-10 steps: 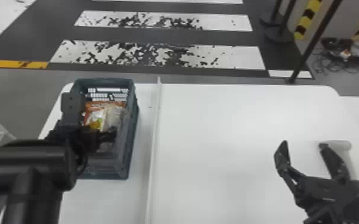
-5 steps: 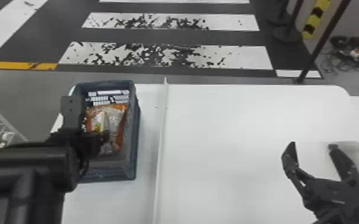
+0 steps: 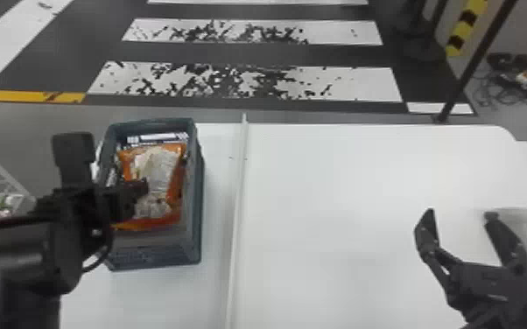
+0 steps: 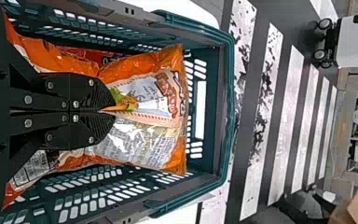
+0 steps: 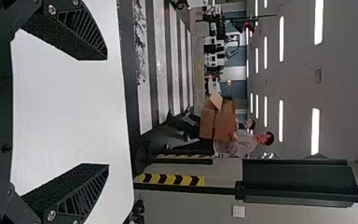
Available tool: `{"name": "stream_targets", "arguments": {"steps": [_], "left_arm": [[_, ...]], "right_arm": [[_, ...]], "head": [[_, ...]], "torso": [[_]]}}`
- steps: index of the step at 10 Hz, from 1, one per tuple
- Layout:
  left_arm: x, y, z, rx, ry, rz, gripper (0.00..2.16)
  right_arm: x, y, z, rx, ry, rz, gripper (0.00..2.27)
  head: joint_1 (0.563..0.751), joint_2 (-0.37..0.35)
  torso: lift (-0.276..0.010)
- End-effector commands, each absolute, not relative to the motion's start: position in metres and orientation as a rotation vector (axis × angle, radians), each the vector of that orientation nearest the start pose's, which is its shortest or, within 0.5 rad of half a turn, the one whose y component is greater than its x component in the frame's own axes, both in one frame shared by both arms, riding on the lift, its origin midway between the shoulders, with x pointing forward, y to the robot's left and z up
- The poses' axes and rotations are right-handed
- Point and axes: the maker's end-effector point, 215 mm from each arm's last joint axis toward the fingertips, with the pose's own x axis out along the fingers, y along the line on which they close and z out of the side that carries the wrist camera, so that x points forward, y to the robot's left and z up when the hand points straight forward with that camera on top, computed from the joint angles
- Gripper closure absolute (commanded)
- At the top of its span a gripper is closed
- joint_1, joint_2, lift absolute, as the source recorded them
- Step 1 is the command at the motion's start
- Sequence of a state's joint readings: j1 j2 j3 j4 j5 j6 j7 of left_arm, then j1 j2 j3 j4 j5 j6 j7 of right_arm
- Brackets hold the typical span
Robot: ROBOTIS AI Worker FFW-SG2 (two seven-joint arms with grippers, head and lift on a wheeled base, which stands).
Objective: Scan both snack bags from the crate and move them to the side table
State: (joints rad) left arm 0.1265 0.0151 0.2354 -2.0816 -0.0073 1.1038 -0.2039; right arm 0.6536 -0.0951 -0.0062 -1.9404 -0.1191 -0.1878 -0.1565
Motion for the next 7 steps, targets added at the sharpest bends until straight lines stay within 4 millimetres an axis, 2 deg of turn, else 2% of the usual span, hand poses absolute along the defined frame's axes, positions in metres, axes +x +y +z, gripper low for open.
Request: {"name": "stream_targets", "arguments": {"steps": [1,3,7], "left_arm": [[0.471,0.319,-0.425,-0.116,0.670,0.050,2.14],[0.468,0.319,-0.396,-0.115,0.620,0.051,2.14],[0.462,0.294,-0.347,-0.132,0.560,0.010,2.14]], "right_arm": [[0.382,-0.279,-0.403,0.025,0.101,-0.135,0.11],[0.382,-0.278,-0.403,0.026,0.101,-0.134,0.11],[0.380,-0.277,-0.398,0.024,0.095,-0.133,0.11]], "head": [[0.695,0.048],[0.695,0.054],[0.695,0.044]], "torso": [[-0.075],[-0.075],[-0.075]]}}
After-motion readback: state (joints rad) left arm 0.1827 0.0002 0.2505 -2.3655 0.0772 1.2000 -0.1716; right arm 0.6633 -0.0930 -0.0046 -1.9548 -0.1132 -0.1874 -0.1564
